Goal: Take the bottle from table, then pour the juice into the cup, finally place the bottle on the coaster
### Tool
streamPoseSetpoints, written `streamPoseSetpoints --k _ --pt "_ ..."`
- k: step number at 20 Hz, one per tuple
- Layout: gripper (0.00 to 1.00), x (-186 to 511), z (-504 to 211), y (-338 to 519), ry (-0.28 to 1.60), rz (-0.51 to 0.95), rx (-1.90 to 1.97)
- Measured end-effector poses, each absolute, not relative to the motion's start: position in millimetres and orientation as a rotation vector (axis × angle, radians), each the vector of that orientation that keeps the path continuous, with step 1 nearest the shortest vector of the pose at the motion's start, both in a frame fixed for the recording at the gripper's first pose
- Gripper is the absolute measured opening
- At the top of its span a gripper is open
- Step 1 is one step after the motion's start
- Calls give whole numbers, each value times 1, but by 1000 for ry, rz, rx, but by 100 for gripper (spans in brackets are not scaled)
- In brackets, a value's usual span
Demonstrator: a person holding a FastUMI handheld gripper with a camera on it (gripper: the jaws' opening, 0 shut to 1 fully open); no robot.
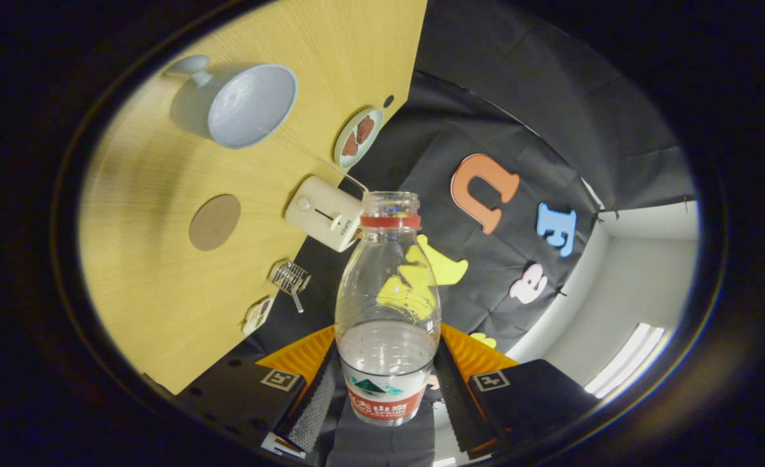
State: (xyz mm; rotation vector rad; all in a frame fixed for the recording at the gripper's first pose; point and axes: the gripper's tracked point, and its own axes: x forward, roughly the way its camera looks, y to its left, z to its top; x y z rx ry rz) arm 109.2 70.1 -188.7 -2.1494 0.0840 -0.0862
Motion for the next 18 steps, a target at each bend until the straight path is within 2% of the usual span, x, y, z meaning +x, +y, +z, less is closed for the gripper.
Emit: streamPoseSetpoints --k 18 --pt "81 107 -168 93 13 -142 -2299"
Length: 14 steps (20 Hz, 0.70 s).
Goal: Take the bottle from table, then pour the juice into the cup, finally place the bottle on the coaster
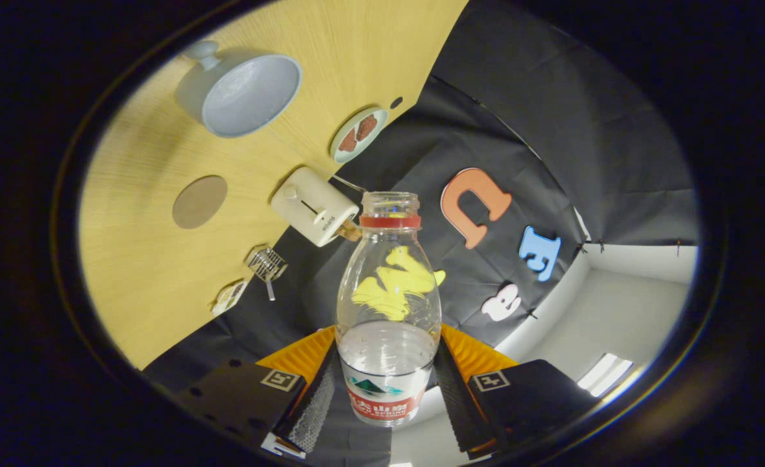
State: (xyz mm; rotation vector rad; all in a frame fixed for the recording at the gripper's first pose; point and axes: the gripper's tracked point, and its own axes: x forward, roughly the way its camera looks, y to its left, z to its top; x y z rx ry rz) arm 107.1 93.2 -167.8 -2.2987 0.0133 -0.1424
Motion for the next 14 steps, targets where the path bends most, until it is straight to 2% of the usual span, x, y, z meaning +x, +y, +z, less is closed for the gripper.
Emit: streamPoseSetpoints --k 14 --pt "81 109 -151 113 -32 -125 -2342"
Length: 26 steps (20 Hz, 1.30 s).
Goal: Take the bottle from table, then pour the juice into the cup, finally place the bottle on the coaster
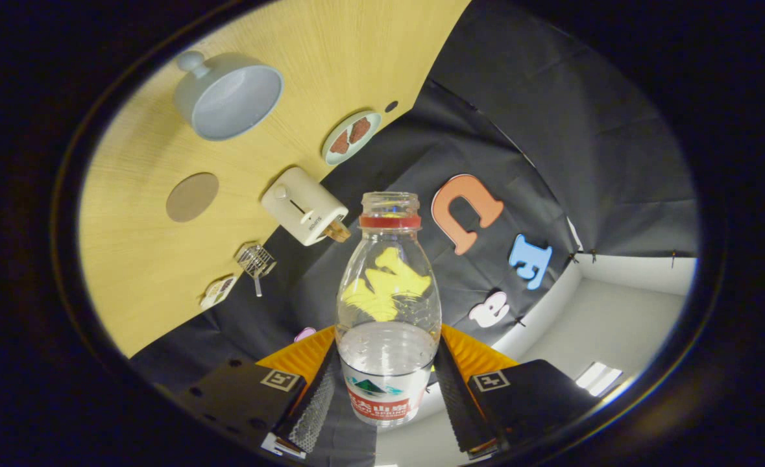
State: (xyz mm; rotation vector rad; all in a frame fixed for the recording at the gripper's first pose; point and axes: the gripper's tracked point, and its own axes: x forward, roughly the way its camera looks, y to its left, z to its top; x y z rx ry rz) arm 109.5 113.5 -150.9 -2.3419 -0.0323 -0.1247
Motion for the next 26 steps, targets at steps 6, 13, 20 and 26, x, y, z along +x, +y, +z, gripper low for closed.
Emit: streamPoseSetpoints --k 6,13,20,26 --pt "82 101 -145 111 -29 -142 -2279" --pt "82 101 -158 89 77 -111 -1981" --pt "82 96 -192 54 180 -67 -1460" --pt "82 93 -223 37 201 -59 -1107"
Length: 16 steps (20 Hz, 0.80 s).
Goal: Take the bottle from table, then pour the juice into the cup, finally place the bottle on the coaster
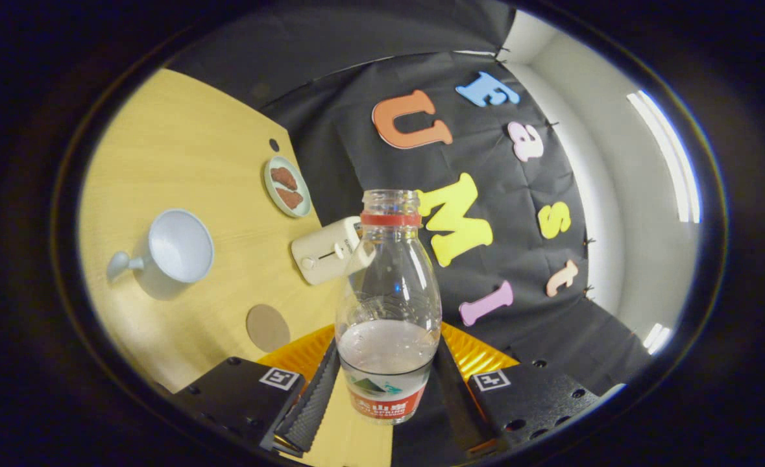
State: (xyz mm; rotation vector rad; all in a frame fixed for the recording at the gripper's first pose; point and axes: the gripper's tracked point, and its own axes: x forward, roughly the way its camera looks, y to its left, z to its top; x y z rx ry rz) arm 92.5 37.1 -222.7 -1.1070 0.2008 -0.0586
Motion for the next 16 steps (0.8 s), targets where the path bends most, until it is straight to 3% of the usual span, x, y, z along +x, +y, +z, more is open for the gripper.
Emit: streamPoseSetpoints --k 10,16 --pt "82 103 -222 30 135 -21 -430" --pt "82 127 -218 24 162 -21 -300"
